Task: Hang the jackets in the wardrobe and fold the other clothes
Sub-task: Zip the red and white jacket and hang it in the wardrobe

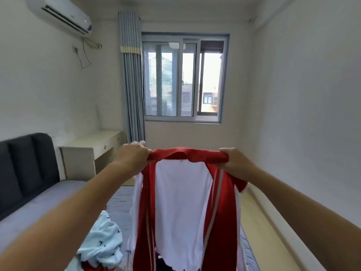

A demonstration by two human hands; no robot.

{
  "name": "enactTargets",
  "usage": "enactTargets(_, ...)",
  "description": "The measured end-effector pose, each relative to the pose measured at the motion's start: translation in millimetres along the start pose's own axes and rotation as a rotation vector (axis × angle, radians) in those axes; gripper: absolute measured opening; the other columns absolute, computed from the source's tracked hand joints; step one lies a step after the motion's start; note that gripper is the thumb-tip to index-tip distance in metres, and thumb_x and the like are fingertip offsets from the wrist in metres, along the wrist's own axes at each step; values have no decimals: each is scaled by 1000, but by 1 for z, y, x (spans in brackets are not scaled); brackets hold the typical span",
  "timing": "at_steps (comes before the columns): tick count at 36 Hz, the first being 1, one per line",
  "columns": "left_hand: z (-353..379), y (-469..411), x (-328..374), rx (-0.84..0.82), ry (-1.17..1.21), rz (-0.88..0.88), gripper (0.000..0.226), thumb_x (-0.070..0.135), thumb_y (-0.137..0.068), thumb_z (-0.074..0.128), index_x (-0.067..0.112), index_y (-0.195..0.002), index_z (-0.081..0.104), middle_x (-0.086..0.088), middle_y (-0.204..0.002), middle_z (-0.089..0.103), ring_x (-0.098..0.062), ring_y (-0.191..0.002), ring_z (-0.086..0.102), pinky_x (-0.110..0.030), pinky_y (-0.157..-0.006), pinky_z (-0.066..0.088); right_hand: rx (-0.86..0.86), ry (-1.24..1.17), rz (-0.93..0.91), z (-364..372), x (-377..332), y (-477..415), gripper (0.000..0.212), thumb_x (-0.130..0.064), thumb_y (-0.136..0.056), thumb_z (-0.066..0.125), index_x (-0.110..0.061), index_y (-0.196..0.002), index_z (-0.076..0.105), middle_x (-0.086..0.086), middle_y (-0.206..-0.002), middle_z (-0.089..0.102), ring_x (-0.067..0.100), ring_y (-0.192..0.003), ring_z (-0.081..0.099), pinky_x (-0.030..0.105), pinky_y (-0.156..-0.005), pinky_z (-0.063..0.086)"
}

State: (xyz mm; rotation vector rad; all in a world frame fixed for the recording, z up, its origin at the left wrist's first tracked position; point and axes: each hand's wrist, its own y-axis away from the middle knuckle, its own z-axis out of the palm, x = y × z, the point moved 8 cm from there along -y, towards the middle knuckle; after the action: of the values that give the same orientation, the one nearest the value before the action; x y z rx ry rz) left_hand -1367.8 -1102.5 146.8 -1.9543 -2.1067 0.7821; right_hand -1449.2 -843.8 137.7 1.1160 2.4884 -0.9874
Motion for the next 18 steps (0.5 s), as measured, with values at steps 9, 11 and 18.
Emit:
enactTargets(9,-57,-5,59,130,479,420,15,3,-87,57,13,-88,69,9,-83,53,-10,-68,58,-12,-63,42,9,131,-491,-4,-67,4,15,-1,-79,66,-6,-81,53,-8,-73,49,13,-64,48,23,-60,41)
enactTargets(11,-66,-6,68,130,592,481,18,-7,-83,58,7,-87,69,5,-88,55,-9,-73,59,-10,-68,43,18,84,-543,-4,-77,4,11,1,-78,65,-1,-85,57,-4,-80,49,11,-69,48,18,-64,41)
enactTargets(18,-95,-2,87,247,848,557,24,-16,-76,60,6,-80,68,8,-89,52,0,-80,53,-13,-71,41,-302,-383,-282,23,-79,5,29,-4,-76,70,1,-103,59,0,-90,56,10,-79,52,25,-79,46)
